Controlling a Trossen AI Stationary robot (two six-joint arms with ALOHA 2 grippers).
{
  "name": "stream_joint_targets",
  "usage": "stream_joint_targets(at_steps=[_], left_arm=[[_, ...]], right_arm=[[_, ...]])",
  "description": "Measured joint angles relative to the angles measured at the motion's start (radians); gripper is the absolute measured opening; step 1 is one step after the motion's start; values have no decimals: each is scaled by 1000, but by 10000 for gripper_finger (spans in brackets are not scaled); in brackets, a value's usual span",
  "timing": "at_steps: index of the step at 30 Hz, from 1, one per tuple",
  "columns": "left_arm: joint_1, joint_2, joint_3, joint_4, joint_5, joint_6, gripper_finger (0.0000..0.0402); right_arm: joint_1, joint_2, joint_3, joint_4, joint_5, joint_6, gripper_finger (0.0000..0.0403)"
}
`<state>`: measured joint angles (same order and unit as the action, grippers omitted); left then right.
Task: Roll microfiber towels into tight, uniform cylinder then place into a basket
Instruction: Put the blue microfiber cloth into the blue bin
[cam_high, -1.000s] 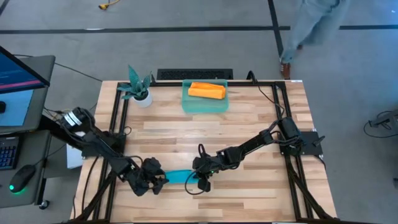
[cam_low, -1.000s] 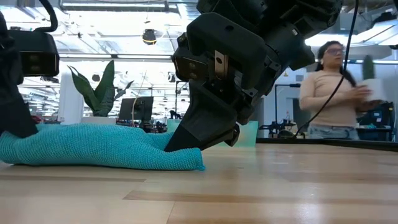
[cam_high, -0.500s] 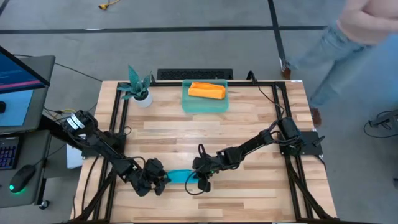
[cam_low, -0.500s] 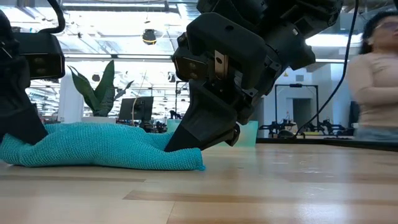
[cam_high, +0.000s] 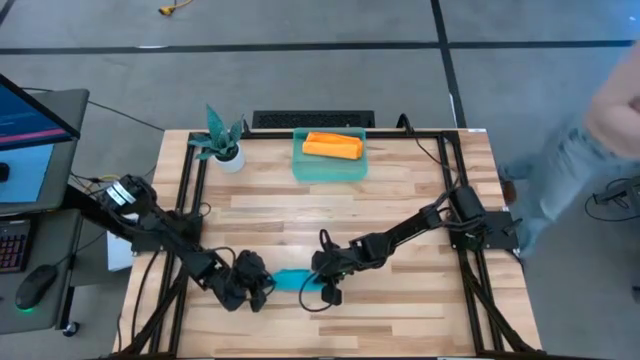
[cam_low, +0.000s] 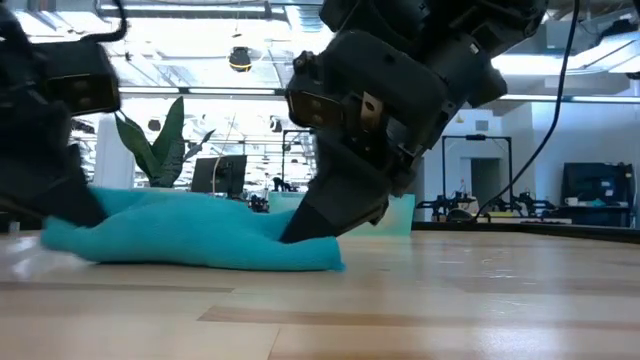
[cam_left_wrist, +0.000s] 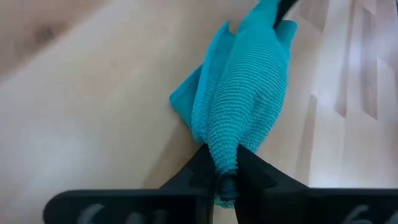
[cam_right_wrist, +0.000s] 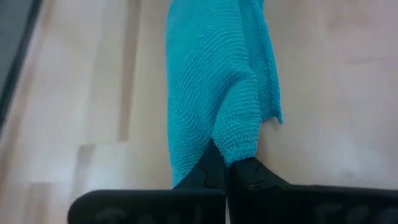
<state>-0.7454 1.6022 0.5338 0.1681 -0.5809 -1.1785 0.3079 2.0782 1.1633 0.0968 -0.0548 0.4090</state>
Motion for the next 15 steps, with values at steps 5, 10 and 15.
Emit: stream_joint_targets(at_steps=[5, 10, 15], left_arm=[[118, -58, -1, -4, 62, 176, 7], [271, -172, 0, -34, 142, 365, 12], [430, -257, 0, -82, 222, 497, 10]], right_arm=[[-34, -59, -2, -122, 60, -57, 7], [-90, -143, -2, -255, 110, -117, 6], [-163, -249, 1, -326, 125, -167, 6]])
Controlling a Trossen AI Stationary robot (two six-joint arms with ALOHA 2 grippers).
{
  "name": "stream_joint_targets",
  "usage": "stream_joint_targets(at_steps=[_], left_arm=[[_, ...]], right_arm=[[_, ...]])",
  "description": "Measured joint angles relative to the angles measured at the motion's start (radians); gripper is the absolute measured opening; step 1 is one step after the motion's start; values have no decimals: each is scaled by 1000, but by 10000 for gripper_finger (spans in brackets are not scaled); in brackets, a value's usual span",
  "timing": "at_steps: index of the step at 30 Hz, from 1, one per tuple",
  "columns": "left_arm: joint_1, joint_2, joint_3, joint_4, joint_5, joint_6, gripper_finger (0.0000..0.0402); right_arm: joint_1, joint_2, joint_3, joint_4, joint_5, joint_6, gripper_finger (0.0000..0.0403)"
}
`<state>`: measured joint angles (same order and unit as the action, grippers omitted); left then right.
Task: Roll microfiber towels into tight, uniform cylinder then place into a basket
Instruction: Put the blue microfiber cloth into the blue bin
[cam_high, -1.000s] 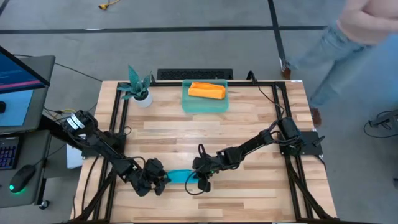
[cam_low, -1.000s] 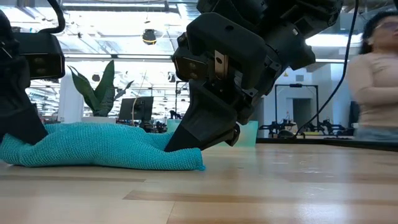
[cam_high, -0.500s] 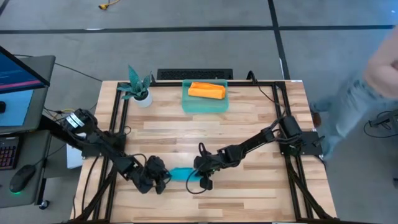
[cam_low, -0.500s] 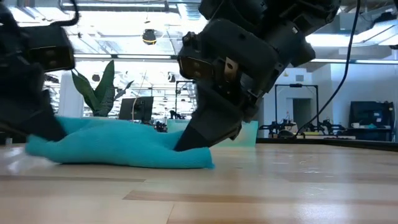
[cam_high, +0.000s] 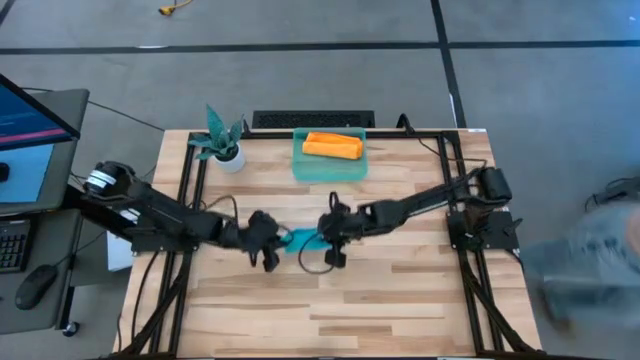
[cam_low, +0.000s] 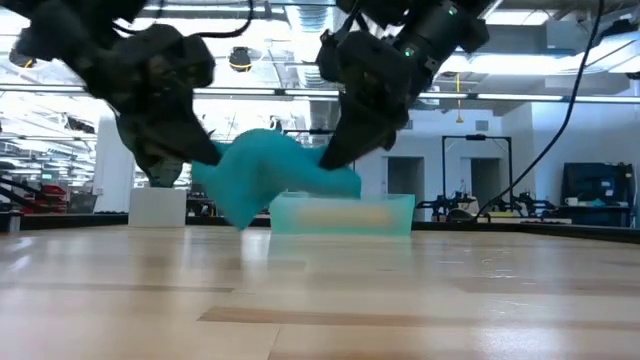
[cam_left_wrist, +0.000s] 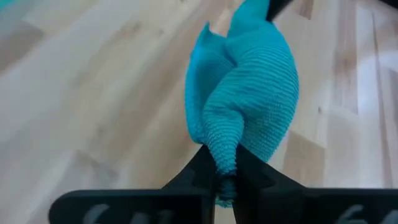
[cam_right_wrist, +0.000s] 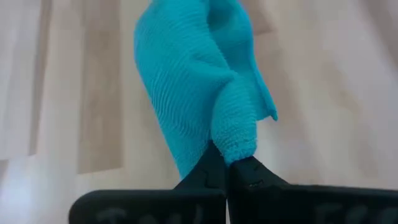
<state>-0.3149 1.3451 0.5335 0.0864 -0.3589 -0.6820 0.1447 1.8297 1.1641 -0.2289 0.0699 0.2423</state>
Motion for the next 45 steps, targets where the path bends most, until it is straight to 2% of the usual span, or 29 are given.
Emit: stream_joint_targets(at_steps=[6, 11, 16, 21, 24, 30, 37, 45], left_arm=[[205, -17, 9, 38, 146, 170, 7], [368, -17, 58, 35, 149, 336, 10], [479, -18, 120, 36, 150, 484, 8], [561, -13, 163, 37, 153, 585, 8], [608, 33, 186, 59, 153, 627, 8], [695, 228, 310, 96, 165, 743, 9], [767, 396, 491, 18, 214, 803, 9], [797, 421, 568, -96, 160, 890, 9]], right_arm=[[-96, -79, 1, -70, 11, -63, 6], [-182, -107, 2, -115, 18, -115, 6], [-266, -108, 2, -115, 19, -194, 6], [-366, -109, 2, -110, 52, -249, 6], [-423, -113, 3, -104, 61, -267, 6], [-497, -116, 3, -76, 68, -378, 6], [-564, -105, 3, -62, 71, -507, 6], [-632, -101, -24, -41, 66, -579, 6]])
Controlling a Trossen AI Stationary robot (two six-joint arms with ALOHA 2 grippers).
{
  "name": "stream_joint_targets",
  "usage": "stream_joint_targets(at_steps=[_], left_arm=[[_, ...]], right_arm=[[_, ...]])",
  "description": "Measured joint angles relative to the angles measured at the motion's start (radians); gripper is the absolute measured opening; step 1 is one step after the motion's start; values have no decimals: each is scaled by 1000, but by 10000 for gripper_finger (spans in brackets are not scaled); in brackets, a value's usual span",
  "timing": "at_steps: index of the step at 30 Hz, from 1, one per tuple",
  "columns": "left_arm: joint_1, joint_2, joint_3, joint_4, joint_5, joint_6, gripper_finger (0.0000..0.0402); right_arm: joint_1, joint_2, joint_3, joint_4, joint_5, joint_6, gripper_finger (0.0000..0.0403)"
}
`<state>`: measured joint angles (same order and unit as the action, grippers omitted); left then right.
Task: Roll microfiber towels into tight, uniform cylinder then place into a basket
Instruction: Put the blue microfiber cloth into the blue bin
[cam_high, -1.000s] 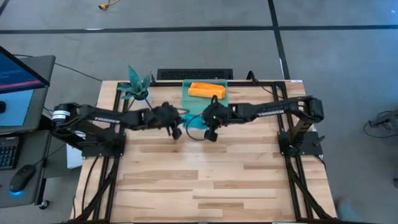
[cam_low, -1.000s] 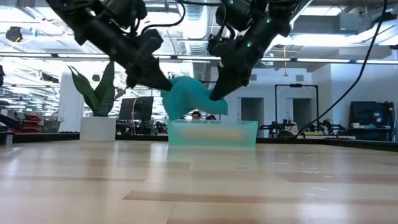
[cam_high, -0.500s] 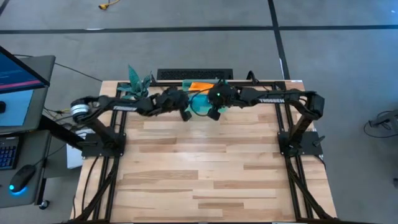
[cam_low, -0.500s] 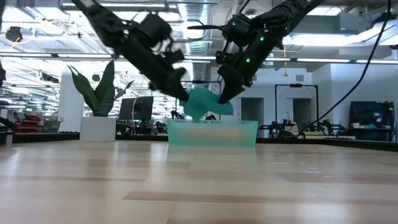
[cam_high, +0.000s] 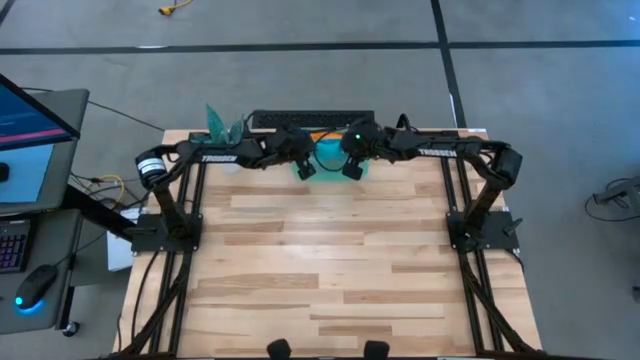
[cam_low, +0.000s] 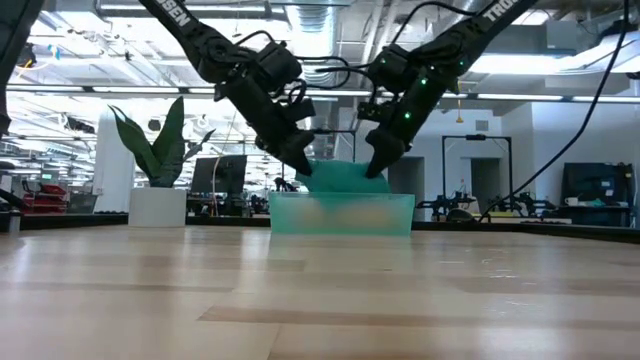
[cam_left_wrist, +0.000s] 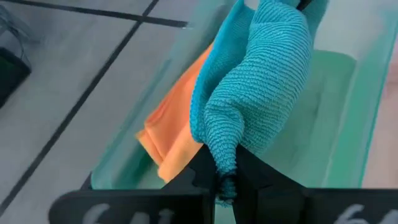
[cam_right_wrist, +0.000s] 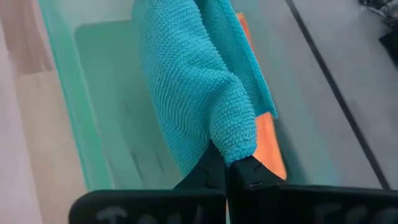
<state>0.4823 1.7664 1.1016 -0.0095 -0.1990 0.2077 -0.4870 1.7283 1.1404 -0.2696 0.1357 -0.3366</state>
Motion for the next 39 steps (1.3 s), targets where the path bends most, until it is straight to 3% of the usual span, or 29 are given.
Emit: stream_joint_targets(at_steps=[9, 12, 21, 27, 35, 39], left_arm=[[-10, 1, 4, -199, 100, 62, 9], [-4, 1, 4, -198, 174, 77, 9], [23, 3, 4, -167, 252, 113, 9], [22, 3, 4, -134, 244, 125, 14], [22, 3, 3, -106, 254, 139, 101], [26, 3, 3, -134, 167, 117, 150]], right_arm=[[-7, 74, 0, -16, -53, -40, 7], [7, 79, 1, -34, -44, -40, 8], [23, 73, 1, -115, -36, -13, 8], [23, 73, 2, -125, -33, -4, 13], [21, 73, -1, -148, -23, 15, 10], [21, 73, -1, -175, -23, 16, 19]])
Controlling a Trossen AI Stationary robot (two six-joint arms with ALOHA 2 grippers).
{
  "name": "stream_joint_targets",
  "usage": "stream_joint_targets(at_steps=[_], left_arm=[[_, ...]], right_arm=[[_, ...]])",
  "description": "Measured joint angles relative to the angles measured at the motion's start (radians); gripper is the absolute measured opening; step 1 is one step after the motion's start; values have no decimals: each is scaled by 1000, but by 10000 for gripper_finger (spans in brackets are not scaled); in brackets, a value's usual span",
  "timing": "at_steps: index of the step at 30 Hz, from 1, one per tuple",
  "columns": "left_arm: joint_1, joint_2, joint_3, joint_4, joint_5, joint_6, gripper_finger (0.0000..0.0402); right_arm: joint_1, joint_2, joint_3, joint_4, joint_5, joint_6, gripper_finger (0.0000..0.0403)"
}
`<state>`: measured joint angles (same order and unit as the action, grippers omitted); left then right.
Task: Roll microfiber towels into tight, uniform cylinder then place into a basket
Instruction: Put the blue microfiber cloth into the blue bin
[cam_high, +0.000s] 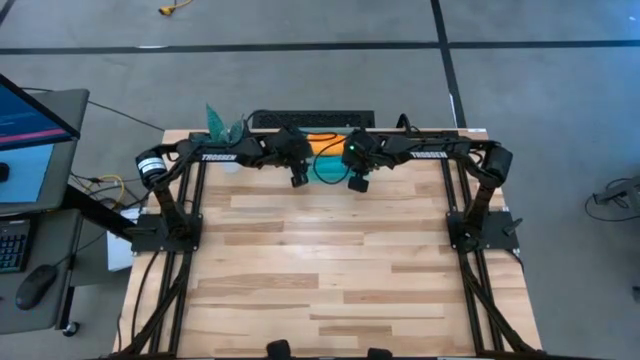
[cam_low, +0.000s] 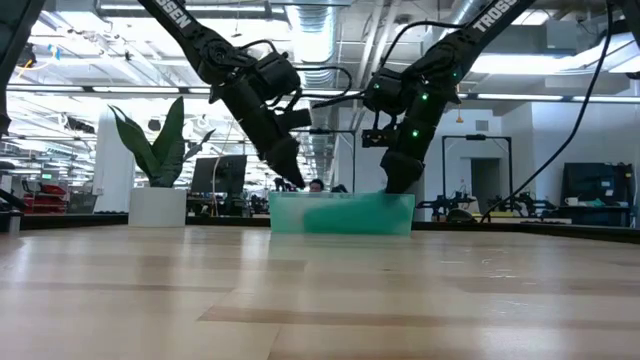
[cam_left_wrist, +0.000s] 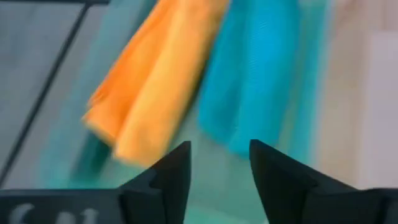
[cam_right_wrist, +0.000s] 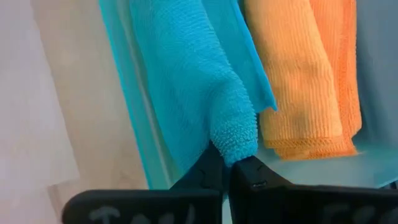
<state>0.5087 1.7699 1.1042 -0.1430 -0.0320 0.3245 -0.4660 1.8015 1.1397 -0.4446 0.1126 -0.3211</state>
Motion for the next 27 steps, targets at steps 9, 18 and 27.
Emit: stream_joint_targets(at_steps=[9, 18, 27], left_arm=[[31, -97, -1, -88, -74, 4, 169], [30, -265, -1, -192, -60, -12, 163], [30, -425, -1, -255, -14, -54, 163]], right_arm=[[8, 0, 0, -9, -1, 18, 80], [13, -13, 4, -75, 21, 28, 201], [50, -108, 86, -222, 13, 40, 244]])
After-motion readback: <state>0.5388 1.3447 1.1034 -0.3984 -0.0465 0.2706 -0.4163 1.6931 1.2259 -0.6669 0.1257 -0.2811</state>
